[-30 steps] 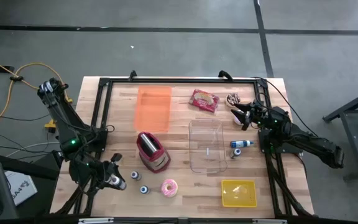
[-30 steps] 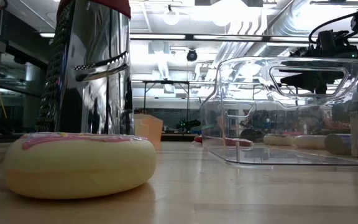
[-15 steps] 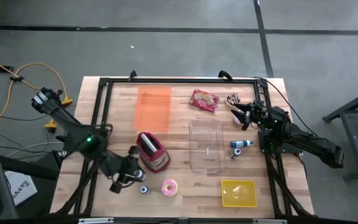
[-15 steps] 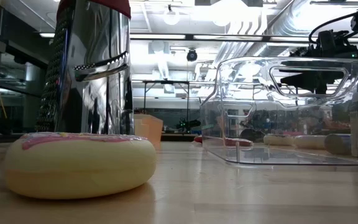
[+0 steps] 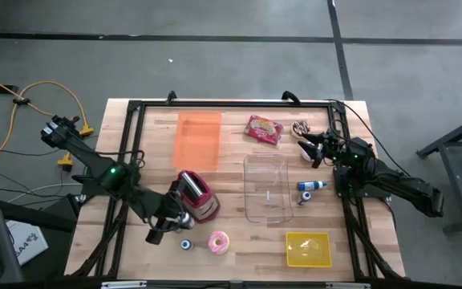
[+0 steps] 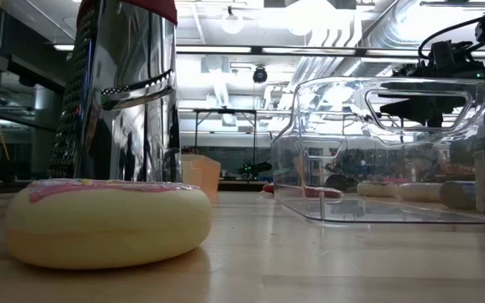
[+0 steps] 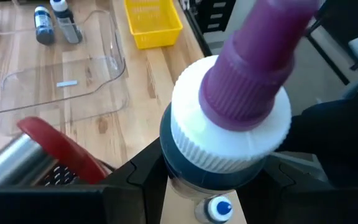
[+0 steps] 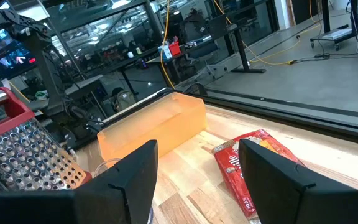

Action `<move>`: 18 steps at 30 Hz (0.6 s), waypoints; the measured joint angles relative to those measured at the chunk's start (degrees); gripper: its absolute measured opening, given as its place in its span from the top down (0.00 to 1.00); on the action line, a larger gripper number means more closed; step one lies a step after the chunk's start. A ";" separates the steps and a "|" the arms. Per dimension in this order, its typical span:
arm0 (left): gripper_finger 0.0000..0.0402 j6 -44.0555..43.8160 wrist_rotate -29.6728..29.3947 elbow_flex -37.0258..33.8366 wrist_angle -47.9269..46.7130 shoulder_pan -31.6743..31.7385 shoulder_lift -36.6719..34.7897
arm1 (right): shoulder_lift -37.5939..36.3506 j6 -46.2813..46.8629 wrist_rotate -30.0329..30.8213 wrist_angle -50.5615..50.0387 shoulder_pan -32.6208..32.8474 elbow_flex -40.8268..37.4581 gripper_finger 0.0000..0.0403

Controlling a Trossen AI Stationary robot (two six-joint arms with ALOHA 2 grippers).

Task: Pick & Place Food Item
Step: Put the bottom purple food coloring bottle into the transparent bin

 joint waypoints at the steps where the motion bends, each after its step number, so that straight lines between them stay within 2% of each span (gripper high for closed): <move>1: 0.63 -0.21 0.08 0.47 -0.05 -0.01 0.00 | 0.00 0.00 0.00 0.01 0.00 0.02 0.48; 9: 0.63 -0.19 -0.38 4.54 0.18 -0.91 0.00 | 0.00 0.00 0.00 0.00 0.00 0.00 0.48; 18: 0.63 3.80 0.21 9.79 0.37 6.37 4.09 | 0.00 0.00 -0.02 0.00 0.00 0.02 0.48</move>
